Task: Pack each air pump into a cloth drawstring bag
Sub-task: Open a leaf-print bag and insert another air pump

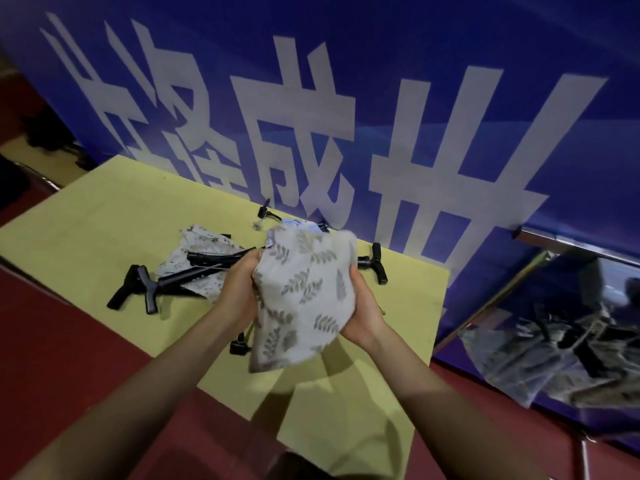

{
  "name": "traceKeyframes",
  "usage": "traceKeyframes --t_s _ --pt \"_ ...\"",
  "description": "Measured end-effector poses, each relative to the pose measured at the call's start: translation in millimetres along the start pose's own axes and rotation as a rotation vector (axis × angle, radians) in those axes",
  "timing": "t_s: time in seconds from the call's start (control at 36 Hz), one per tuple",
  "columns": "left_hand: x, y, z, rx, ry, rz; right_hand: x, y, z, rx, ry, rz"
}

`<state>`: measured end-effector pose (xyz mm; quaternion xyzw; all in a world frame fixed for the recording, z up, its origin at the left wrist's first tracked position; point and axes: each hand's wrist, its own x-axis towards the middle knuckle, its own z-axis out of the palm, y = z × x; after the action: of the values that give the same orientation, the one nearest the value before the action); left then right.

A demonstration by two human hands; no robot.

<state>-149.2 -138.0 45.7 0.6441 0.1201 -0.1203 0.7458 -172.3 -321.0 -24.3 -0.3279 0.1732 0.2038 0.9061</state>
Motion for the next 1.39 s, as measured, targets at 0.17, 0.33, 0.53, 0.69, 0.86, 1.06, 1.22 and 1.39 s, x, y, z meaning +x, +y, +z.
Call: traceKeyframes --t_s 0.17,0.33,0.53,0.69,0.86,1.06,1.22,1.39 --pt "20.4 -18.1 -15.0 0.208 -0.087 0.01 -2.0 -8.9 8.5 -0.088 -0.017 -0.06" --pt "56.4 -20.1 -40.3 0.367 -0.18 0.108 1.1 -12.5 24.8 0.099 0.0 -0.118" --pt "94.6 14.0 -79.2 0.52 -0.281 0.239 32.7 13.4 64.2 -0.188 0.121 -0.189" --pt "124.0 19.6 -99.4 0.845 -0.218 0.438 55.3 37.7 86.8 -0.394 0.395 -0.387" --pt "95.5 23.6 -97.5 0.551 -0.377 0.177 65.7 57.9 118.9 -0.53 0.396 -0.504" --pt "100.7 26.0 -99.3 0.32 -0.446 0.041 82.4 64.1 137.3 -0.461 0.26 -0.425" --pt "119.3 33.8 -93.0 0.236 -0.335 0.012 93.0 52.1 129.0 -0.22 0.225 -0.406" --pt "143.3 52.3 -79.0 -0.263 -0.306 -0.251 87.4 43.1 97.2 -0.302 0.344 -0.47"
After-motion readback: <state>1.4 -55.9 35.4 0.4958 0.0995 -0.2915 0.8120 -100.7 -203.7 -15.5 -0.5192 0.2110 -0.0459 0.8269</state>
